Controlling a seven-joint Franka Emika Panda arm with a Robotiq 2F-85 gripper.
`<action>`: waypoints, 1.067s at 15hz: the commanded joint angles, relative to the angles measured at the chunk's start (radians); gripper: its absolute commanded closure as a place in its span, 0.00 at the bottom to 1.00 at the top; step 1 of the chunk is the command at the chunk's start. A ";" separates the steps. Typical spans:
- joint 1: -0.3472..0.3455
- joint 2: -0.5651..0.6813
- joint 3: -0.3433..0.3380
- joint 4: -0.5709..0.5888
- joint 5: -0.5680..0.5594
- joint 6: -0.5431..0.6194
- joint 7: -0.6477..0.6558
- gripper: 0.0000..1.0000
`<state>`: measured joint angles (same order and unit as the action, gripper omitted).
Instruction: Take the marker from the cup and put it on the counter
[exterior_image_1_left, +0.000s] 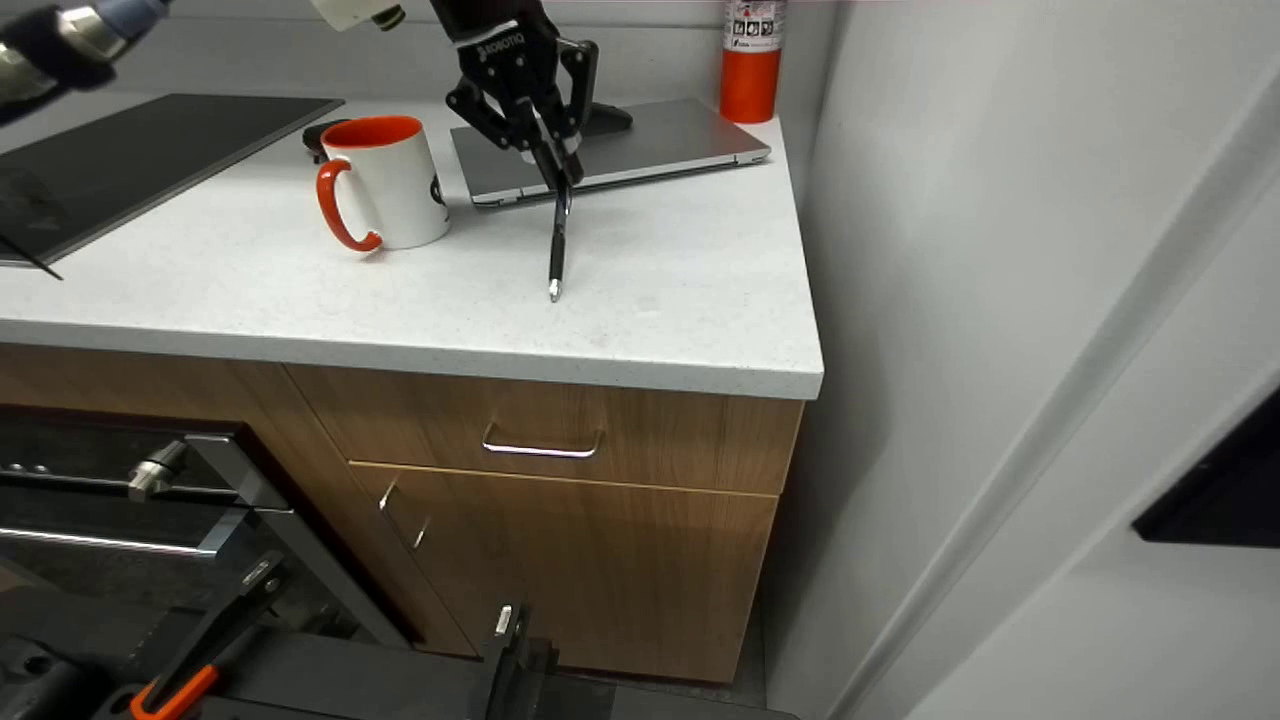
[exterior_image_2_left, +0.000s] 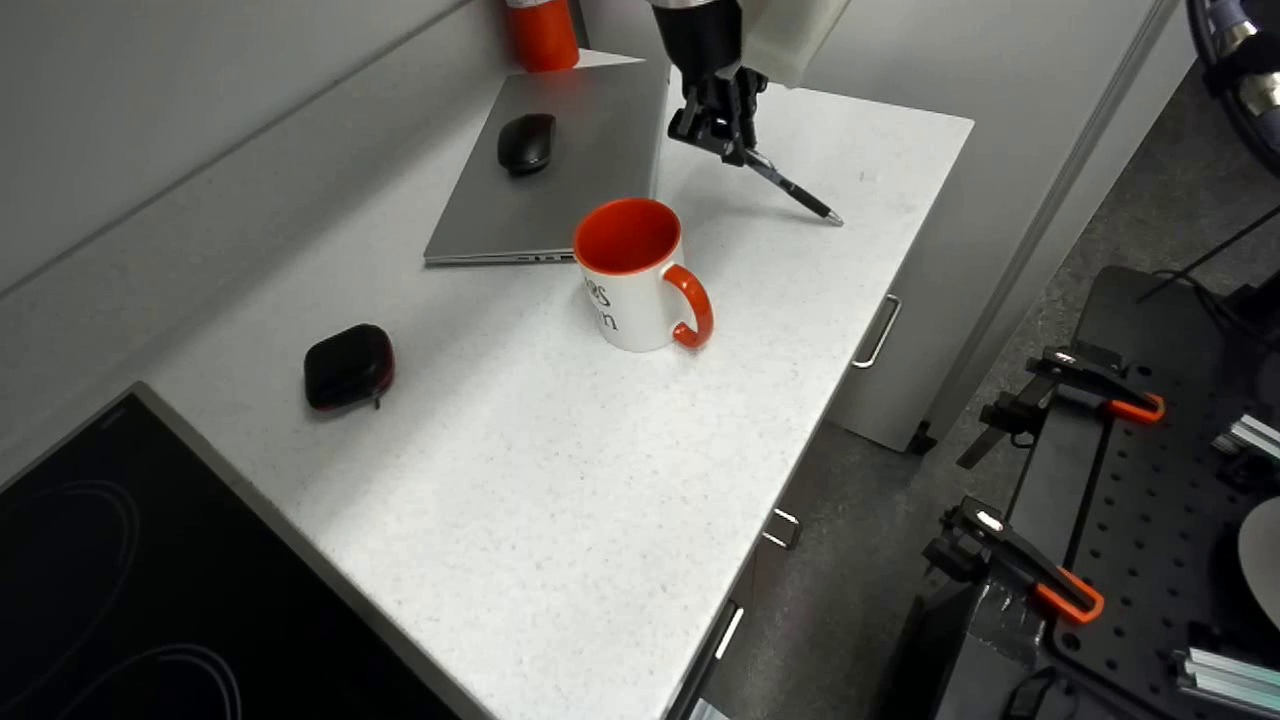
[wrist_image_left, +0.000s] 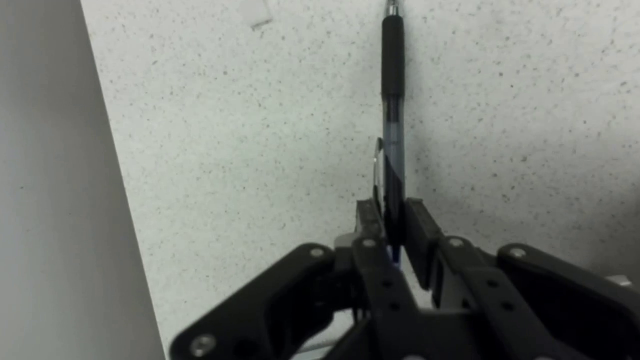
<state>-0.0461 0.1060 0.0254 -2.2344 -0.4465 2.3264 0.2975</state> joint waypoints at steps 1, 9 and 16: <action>0.026 0.032 -0.036 0.051 0.000 -0.027 0.035 0.52; 0.012 0.022 -0.067 0.046 0.078 -0.009 -0.002 0.00; 0.016 0.019 -0.073 0.032 0.123 -0.001 -0.010 0.00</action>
